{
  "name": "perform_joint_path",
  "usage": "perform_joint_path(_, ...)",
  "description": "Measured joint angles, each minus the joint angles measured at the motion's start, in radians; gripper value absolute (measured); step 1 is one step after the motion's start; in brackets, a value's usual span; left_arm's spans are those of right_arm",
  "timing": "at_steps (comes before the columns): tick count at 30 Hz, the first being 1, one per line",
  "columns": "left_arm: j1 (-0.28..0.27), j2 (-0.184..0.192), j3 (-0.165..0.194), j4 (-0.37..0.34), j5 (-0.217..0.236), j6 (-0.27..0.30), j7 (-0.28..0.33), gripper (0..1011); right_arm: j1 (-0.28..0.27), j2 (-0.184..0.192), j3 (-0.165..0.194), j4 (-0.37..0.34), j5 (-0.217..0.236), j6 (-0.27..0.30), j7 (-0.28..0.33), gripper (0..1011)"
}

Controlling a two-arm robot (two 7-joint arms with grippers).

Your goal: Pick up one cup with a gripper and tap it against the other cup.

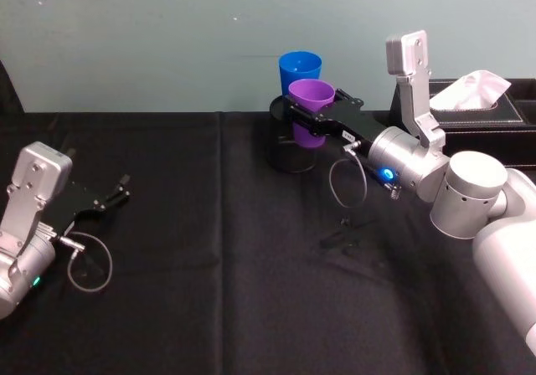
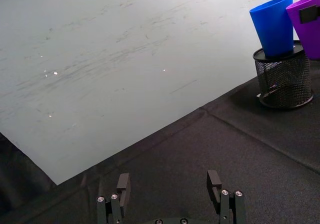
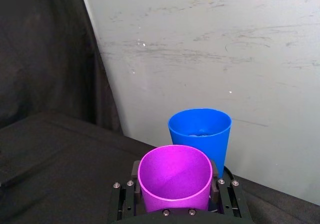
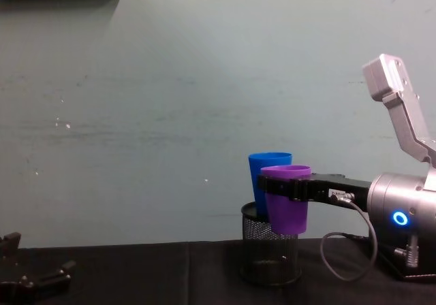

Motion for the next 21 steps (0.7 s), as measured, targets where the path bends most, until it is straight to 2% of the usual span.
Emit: perform_joint_path(21,0.0,0.0,0.0,0.0,0.0,0.0,0.0,1000,0.0,0.0,0.0,0.0,0.0,0.0,0.0,743)
